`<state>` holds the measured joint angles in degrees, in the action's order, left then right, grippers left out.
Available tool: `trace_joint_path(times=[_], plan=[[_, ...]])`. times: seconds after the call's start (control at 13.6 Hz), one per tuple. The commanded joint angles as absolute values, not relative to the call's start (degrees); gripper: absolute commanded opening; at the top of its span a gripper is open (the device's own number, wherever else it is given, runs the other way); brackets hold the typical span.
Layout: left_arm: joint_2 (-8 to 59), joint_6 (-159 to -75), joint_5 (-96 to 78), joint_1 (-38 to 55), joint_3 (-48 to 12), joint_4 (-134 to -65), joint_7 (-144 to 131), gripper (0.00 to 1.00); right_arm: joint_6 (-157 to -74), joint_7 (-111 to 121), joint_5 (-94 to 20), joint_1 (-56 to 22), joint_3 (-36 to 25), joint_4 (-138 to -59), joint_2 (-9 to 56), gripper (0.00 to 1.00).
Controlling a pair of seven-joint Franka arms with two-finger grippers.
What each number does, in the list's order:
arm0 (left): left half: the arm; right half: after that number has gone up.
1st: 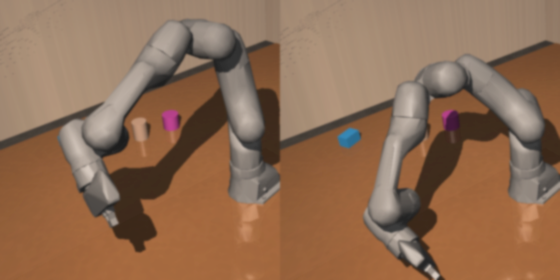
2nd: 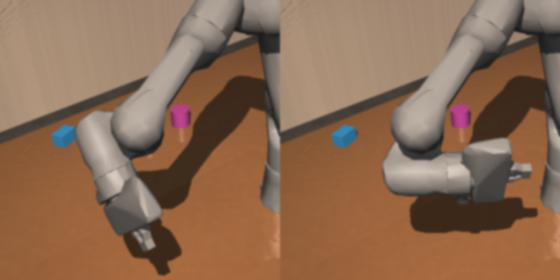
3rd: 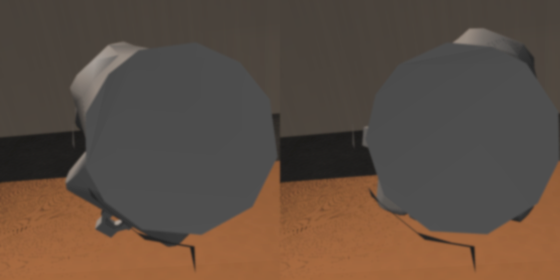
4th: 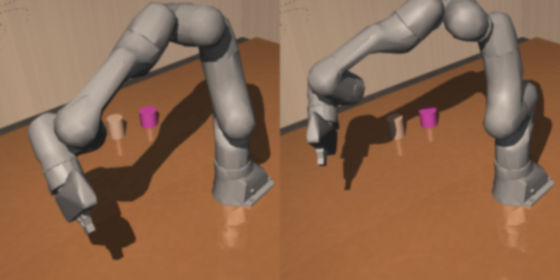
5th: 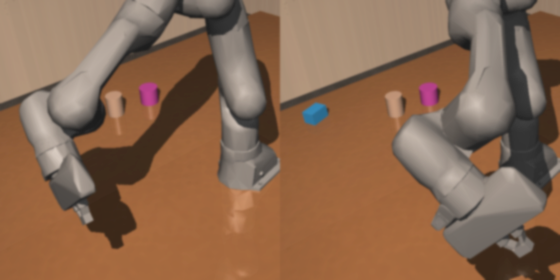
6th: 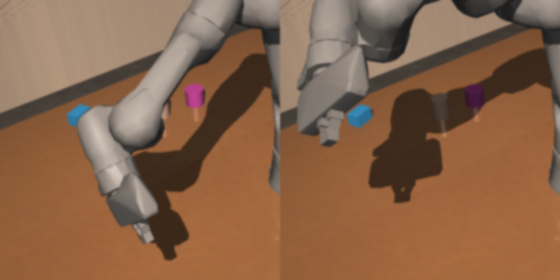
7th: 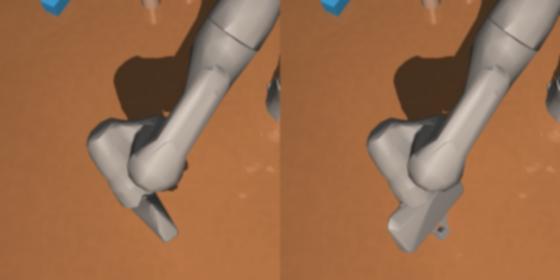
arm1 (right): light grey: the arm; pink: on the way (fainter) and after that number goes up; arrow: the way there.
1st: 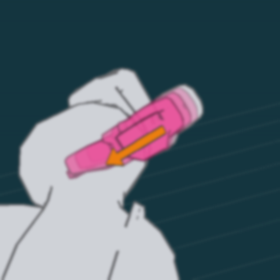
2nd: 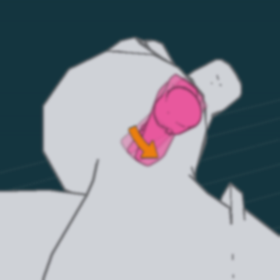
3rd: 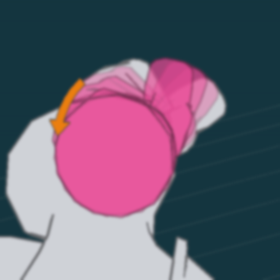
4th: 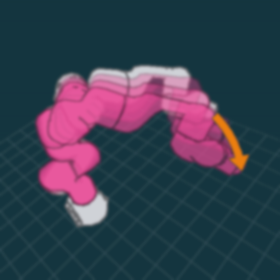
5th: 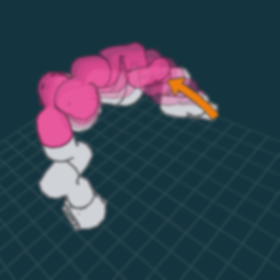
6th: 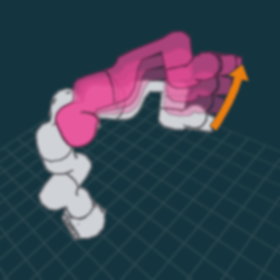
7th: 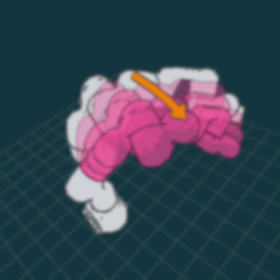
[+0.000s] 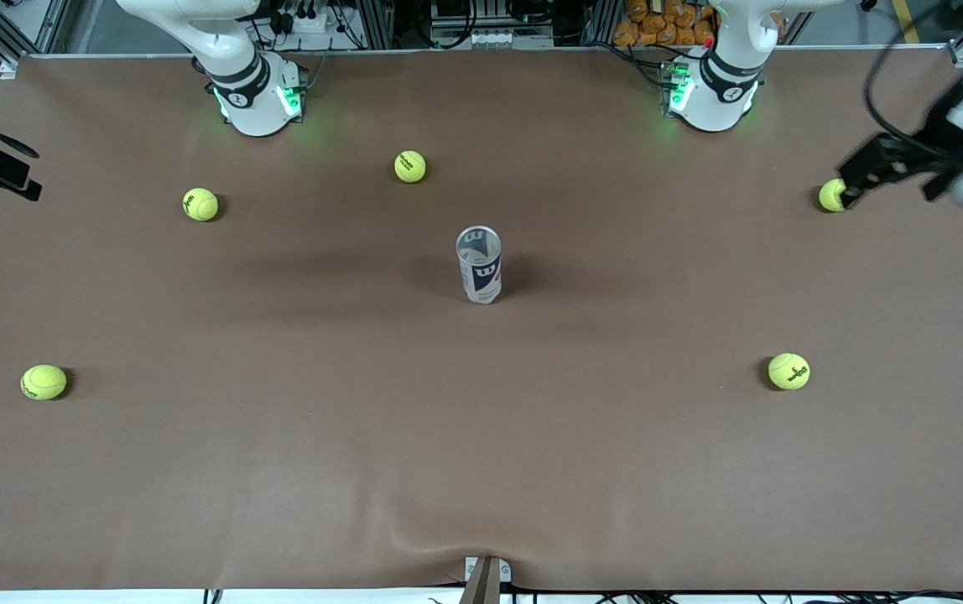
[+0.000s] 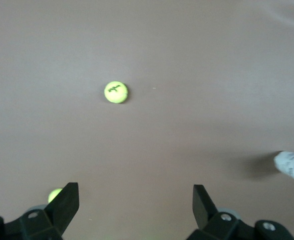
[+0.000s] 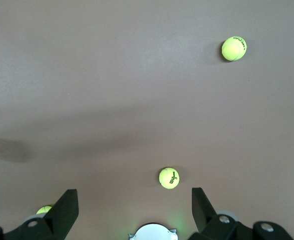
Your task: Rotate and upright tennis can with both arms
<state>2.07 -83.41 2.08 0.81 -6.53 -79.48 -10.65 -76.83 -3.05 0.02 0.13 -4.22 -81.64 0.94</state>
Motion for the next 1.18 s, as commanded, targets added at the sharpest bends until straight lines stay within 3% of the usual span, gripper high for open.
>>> trace_joint_path(times=[0.0,0.37,1.11], plan=[[2.5,-84.1,1.1,0.7,-3.4,-79.8,-5.7,1.0,-76.8,-3.8,0.7,0.4,-3.8,-81.4,0.8,1.0],[1.1,-84.4,0.6,0.7,1.0,-84.1,-1.7,1.0,-76.8,-3.8,0.7,0.4,-3.8,-81.4,0.8,1.0],[0.9,-84.3,-1.3,1.1,0.7,-84.7,-2.6,1.0,-76.8,-3.8,0.7,0.4,-3.7,-81.4,0.8,1.0]])
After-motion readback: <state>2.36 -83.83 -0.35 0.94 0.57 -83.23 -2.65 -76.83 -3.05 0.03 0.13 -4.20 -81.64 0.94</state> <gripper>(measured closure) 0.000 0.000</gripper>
